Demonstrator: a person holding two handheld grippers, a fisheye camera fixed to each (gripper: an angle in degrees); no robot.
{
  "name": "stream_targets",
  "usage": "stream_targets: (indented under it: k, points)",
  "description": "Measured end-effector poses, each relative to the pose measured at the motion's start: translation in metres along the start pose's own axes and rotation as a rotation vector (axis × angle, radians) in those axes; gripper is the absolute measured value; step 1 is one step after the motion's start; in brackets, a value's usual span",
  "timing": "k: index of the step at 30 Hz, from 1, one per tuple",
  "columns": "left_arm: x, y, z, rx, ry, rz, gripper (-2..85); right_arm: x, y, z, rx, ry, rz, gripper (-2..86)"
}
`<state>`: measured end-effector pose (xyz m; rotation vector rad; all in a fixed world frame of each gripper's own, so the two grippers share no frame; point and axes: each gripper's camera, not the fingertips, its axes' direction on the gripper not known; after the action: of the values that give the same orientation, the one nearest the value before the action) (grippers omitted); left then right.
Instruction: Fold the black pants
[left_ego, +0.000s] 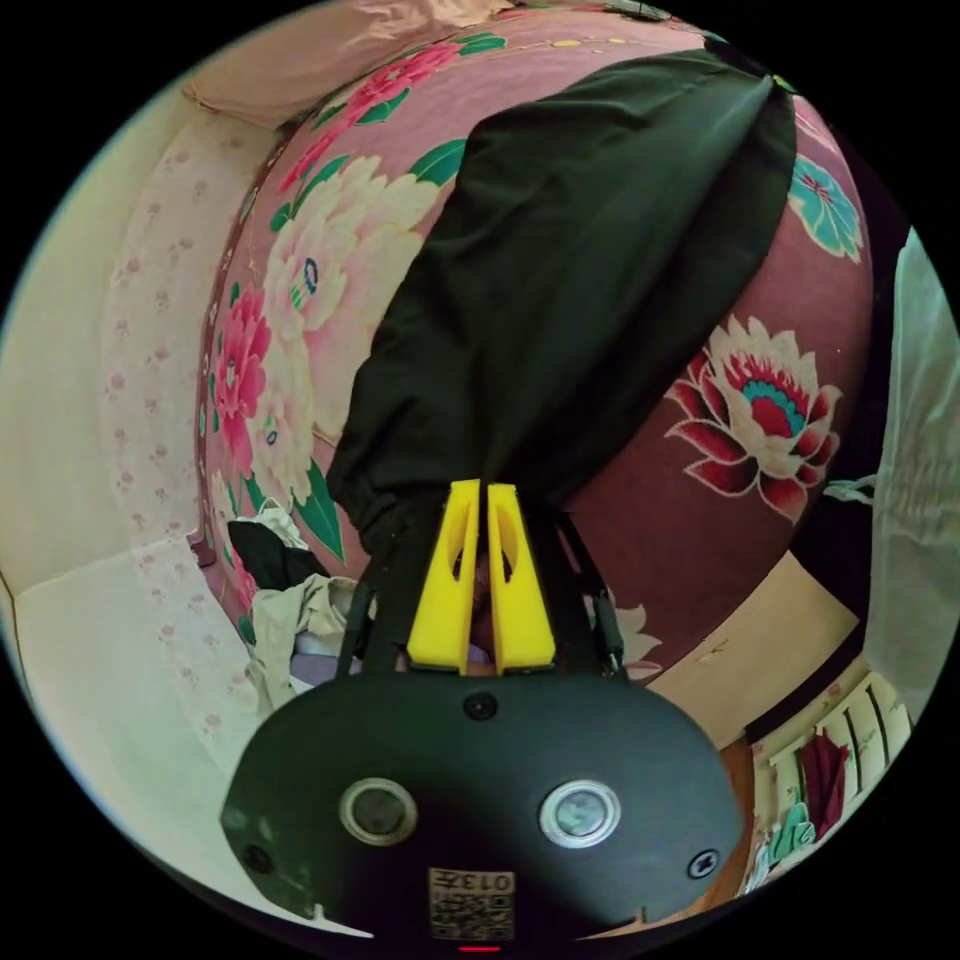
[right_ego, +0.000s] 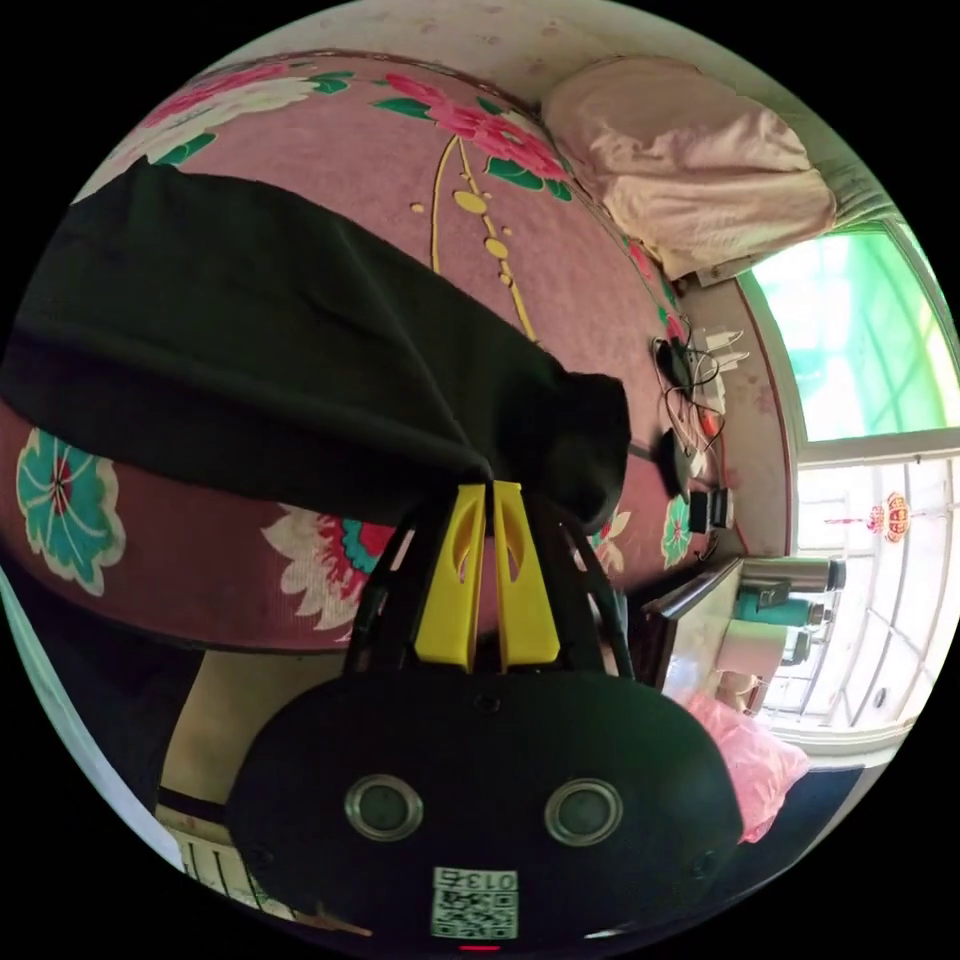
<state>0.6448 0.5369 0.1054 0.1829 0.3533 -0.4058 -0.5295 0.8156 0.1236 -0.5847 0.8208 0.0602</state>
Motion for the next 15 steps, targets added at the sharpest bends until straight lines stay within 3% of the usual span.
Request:
stream_targets:
  k: [7, 10, 15]
  points:
    - [0.015, -0.019, 0.034, -0.119, 0.047, 0.089, 3.1, 0.013, 0.035, 0.045, -0.068, -0.071, 0.017, 4.5]
    - [-0.001, -0.021, 0.026, -0.169, 0.156, 0.086, 4.6, 0.054, 0.048, 0.039, -0.077, -0.210, 0.043, 6.8]
    - [-0.006, 0.015, -0.024, -0.067, 0.197, 0.044, 6.1, 0.168, 0.090, 0.013, 0.111, -0.191, 0.375, 11.2]
